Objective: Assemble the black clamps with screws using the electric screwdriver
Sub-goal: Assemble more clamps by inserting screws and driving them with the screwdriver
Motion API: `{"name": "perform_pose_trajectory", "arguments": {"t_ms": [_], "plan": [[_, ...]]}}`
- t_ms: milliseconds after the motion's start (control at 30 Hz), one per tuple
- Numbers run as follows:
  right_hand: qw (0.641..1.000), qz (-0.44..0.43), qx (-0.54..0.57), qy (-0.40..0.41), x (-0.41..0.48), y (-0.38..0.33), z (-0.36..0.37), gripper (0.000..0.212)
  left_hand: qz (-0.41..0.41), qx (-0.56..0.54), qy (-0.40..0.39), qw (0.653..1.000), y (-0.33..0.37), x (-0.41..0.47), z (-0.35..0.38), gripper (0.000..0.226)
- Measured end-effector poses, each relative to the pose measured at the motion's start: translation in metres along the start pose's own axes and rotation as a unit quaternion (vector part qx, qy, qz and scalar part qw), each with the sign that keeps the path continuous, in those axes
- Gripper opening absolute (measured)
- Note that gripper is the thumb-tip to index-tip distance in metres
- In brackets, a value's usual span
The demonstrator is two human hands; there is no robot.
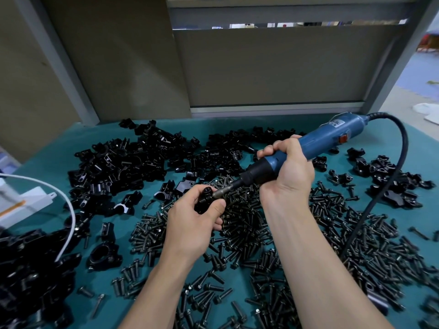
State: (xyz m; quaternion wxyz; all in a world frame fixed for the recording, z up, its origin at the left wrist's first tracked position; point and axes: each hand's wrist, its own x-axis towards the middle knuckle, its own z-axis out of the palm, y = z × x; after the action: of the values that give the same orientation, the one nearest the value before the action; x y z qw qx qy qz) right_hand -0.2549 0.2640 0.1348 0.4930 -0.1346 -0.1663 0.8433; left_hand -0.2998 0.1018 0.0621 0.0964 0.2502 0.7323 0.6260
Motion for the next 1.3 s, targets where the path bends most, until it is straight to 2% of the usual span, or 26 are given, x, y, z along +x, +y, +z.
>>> {"name": "perform_pose_trajectory", "arguments": {"t_ms": [367,900,1133,1300], "plan": [[1.0,0.003,-0.006,-0.009,-0.002,0.004,-0.001,0.036,0.009,0.088,0.003,0.996,-0.001,0.0,-0.001,0.014],[1.0,0.004,-0.025,-0.016,-0.008,0.008,0.0,0.037,-0.007,0.093,0.007,0.996,0.001,0.002,-0.002,0.016],[0.997,-0.01,-0.04,-0.065,-0.013,0.003,0.008,0.036,-0.031,0.06,-0.013,0.998,0.002,-0.001,0.002,0.014],[0.994,0.045,-0.047,-0.089,-0.012,-0.003,0.007,0.039,-0.046,0.059,-0.015,0.997,0.005,0.001,-0.001,0.015]]}}
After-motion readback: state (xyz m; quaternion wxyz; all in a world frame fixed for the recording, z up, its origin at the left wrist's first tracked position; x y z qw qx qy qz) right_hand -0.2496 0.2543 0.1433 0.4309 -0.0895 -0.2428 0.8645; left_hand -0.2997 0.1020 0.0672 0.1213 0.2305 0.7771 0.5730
